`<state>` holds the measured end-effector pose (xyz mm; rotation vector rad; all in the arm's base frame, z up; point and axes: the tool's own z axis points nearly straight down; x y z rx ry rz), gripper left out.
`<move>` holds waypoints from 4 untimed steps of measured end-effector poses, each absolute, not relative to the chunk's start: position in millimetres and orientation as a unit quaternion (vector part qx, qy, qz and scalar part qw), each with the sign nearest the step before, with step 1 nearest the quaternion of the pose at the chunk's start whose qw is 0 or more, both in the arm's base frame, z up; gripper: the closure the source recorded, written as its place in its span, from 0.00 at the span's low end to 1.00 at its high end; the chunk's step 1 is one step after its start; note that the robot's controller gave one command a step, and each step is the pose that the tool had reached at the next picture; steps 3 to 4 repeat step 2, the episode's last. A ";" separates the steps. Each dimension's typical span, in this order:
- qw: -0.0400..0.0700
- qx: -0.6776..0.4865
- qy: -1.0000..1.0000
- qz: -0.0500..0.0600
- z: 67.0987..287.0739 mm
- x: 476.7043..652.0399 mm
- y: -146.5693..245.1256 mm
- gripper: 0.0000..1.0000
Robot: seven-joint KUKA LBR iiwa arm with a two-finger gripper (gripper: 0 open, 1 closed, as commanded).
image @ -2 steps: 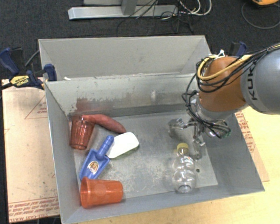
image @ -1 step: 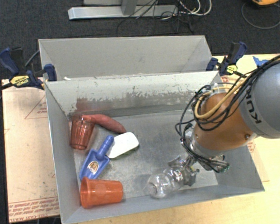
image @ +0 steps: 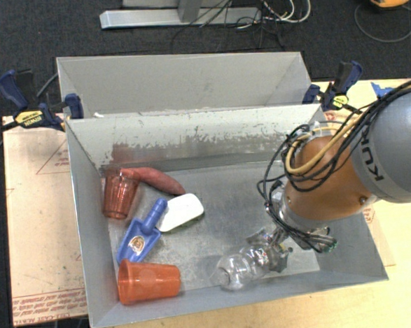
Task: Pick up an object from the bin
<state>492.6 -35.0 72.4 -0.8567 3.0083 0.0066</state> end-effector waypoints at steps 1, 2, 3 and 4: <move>0.006 -0.274 0.962 0.002 75.6 492.3 -35.0 1.00; 0.005 -0.274 0.962 0.003 89.3 491.7 -34.9 1.00; 0.005 -0.274 0.962 0.003 89.3 491.7 -34.9 1.00; 0.005 -0.274 0.962 0.003 89.3 491.7 -34.9 1.00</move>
Offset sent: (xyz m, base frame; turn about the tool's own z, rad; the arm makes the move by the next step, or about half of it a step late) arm 0.0000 0.0000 0.0223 0.0000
